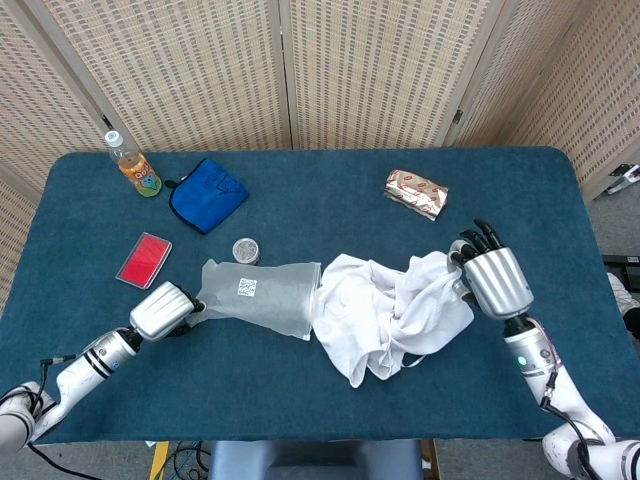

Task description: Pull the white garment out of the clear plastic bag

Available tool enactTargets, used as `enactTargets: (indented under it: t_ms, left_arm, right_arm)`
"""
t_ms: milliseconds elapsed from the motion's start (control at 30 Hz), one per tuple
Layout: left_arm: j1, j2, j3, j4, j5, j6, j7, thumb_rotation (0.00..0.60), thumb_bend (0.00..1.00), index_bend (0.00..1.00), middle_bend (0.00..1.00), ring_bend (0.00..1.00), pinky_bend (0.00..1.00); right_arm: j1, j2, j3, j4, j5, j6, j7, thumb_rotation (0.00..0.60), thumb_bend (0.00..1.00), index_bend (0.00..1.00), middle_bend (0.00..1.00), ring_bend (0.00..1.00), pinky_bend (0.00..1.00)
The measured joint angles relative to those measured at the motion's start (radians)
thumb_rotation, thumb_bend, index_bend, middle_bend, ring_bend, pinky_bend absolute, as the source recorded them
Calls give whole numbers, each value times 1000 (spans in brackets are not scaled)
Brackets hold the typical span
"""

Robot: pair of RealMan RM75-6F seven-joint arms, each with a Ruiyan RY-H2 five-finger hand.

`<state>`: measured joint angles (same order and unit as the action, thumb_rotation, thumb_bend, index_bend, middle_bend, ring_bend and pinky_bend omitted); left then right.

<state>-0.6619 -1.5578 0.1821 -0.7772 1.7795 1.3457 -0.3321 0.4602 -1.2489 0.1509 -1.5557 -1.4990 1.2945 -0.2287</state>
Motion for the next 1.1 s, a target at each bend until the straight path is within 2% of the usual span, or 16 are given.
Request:
enactTargets:
  t_ms: [67,100,167,233,333,400,567,767,967,1100]
  left_arm:
    - [2,7,-1,-11,0,-5,6,600,491,566,725,755,780]
    - [2,9,-2,-16,-1,-7,7,600,491,551,718,746,779]
    - [5,15,-5,-30,-6,-13,9,600,487,483,693,712,772]
    - [7,22,-7,-46,-11,-19,12,600,451,384,639,661,754]
    - [9,39,-11,-83,-19,-35,31,600,355,237,487,571,722]
    - [10,54,-14,-122,-28,-50,52,600,315,151,368,496,698]
    - [13,105,-29,-259,-66,-102,123,600,246,14,203,369,629]
    - [20,184,-57,-455,-149,-182,247,600,160,0,36,210,462]
    - [44,253,-104,-622,-238,-206,367,600,141,0,28,201,424]
    - [62,281,-133,-681,-280,-206,413,600,127,0,28,198,406]
  right_arm:
    - [2,6,-5,-7,13,-23,-19,600,531,748,349,221,145]
    - [4,11,-8,-15,24,-39,-35,600,469,680,322,202,145]
    - [5,21,-13,-33,46,-65,-62,600,299,528,267,163,145]
    - [8,33,-17,-57,73,-90,-97,600,111,331,195,113,142]
    - [11,51,-21,-95,121,-123,-149,600,4,100,101,47,111]
    - [13,64,-22,-124,156,-142,-180,600,0,26,69,21,95]
    - [16,84,-25,-163,190,-163,-205,600,0,0,21,0,64]
    - [13,105,-32,-186,183,-162,-188,600,0,0,16,0,57]
    - [10,130,-46,-214,159,-178,-116,600,0,0,9,0,50]
    - [8,159,-62,-235,134,-201,-65,600,0,0,0,0,30]
